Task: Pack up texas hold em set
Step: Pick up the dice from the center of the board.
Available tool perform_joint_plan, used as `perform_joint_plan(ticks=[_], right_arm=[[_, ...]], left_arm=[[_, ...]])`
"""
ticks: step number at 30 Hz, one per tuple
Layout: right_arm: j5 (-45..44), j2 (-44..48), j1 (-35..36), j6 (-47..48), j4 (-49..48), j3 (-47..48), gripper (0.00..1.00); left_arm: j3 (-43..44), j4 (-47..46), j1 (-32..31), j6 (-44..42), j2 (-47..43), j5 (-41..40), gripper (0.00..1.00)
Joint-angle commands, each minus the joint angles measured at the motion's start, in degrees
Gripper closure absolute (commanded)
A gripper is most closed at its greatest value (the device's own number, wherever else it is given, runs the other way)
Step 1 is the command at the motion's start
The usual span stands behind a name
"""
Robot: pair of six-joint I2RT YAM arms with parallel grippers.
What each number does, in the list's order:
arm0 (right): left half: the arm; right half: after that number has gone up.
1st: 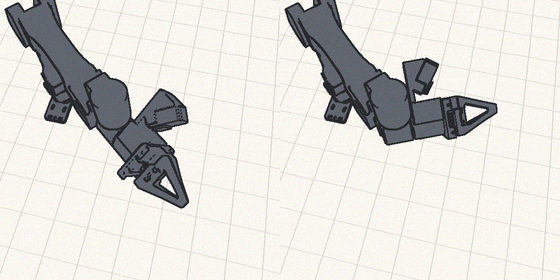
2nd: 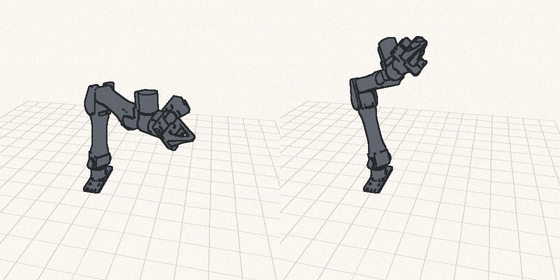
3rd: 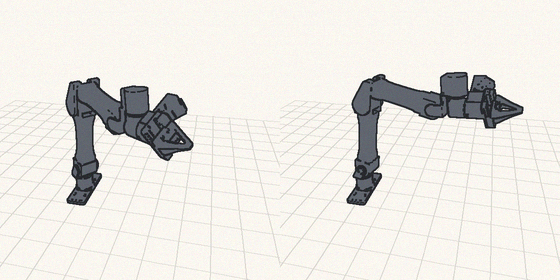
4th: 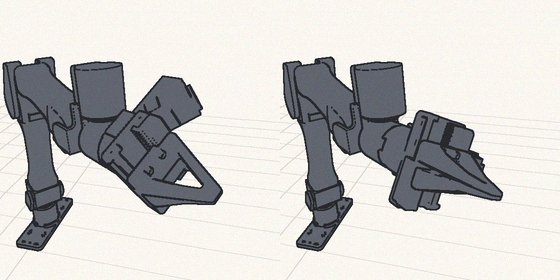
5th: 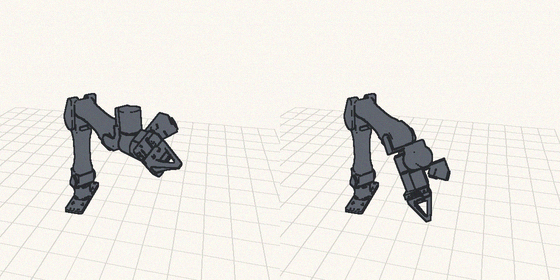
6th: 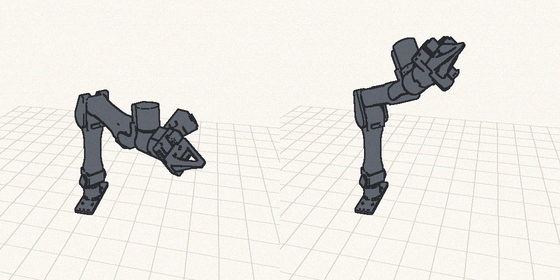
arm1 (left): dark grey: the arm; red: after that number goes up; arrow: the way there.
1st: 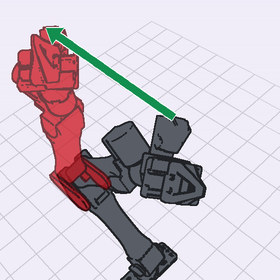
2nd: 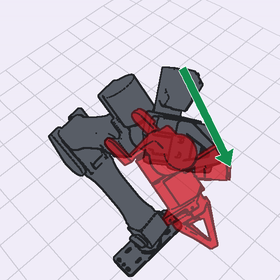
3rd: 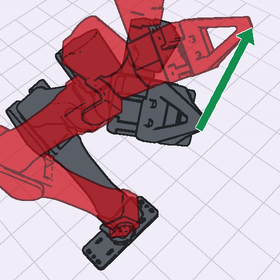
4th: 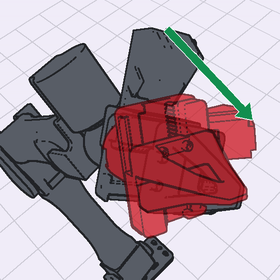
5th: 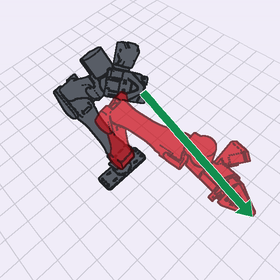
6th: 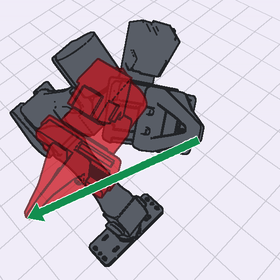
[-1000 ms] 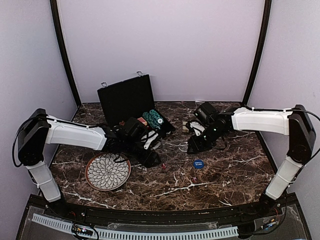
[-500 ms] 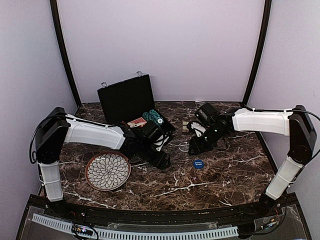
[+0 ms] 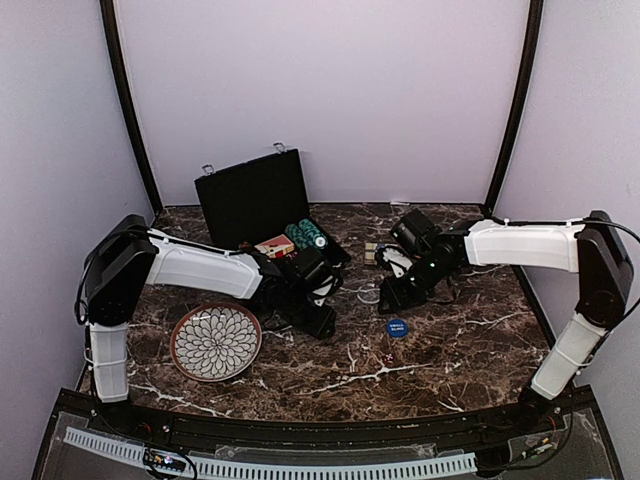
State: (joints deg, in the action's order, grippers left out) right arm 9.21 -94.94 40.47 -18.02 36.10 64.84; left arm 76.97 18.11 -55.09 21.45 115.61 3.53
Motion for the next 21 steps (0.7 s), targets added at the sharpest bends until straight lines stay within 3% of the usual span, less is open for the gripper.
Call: perform_joint_plan(ticks=[1,21], right_arm=[[0.18,1.59,-0.36,0.54,-0.97,-0.64,0.58],[0.05,1.94,-0.65,0.66,-1.26,-1.38,0.58]], left_arm=[[1.85,2.6,-0.49,0.02,-0.04,-0.07,0.6],[4.18,3.3,-0.63,-5.25,-1.22,1.05,0.93]])
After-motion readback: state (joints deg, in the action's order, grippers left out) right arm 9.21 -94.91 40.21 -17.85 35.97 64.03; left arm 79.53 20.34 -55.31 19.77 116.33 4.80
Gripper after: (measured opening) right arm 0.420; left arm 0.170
